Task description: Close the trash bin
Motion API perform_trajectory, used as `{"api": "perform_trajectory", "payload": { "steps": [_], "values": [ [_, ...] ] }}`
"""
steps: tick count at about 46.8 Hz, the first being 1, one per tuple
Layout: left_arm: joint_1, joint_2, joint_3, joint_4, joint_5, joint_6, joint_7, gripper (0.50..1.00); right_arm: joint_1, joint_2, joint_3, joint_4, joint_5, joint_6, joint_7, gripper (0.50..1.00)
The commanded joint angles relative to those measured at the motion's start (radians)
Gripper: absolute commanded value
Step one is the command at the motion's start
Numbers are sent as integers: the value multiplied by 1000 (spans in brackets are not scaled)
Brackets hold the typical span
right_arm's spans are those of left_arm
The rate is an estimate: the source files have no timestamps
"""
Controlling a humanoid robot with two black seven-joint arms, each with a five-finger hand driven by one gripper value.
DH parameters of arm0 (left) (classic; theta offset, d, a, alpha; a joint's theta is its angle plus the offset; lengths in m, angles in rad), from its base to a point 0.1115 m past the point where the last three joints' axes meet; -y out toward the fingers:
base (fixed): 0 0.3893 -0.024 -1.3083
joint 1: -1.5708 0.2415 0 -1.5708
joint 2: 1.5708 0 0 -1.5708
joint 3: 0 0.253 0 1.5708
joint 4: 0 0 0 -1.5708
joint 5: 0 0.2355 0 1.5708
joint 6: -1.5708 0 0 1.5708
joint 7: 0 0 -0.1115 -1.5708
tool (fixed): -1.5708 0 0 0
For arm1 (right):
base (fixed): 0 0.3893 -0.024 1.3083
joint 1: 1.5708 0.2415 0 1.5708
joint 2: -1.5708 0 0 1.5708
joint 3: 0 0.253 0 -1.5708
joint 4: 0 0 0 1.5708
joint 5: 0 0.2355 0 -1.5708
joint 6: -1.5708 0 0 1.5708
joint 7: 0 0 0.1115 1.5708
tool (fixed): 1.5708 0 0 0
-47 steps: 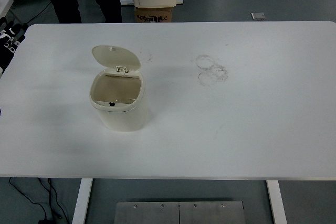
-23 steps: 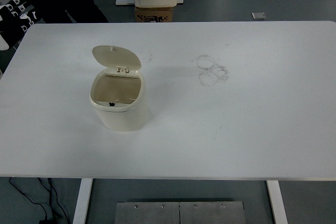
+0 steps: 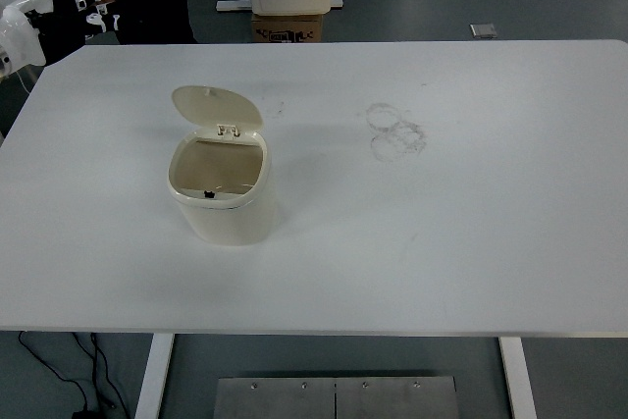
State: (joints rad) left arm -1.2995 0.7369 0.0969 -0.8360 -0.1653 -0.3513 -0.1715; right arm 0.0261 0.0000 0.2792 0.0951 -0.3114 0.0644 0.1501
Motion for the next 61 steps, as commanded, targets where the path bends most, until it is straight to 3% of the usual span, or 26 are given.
{"api": "perform_trajectory", "payload": {
  "steps": [1,14,23,30,43,61],
  "values": [
    [-38,7,40,-44,30,-1,1,1000,0,0,0,0,0,0,0,991],
    [-138,39,138,-149,199,-20,12,1000,0,0,0,0,0,0,0,991],
    [-208,38,198,-193,236,-69,93,1000,0,0,0,0,0,0,0,991],
    [-331,33,303,-238,236,-129,138,1000,0,0,0,0,0,0,0,991],
    [-495,3,418,-284,299,-259,141,1000,0,0,0,0,0,0,0,991],
    [-563,-80,471,-282,360,-260,141,1000,0,0,0,0,0,0,0,991]
  ]
}}
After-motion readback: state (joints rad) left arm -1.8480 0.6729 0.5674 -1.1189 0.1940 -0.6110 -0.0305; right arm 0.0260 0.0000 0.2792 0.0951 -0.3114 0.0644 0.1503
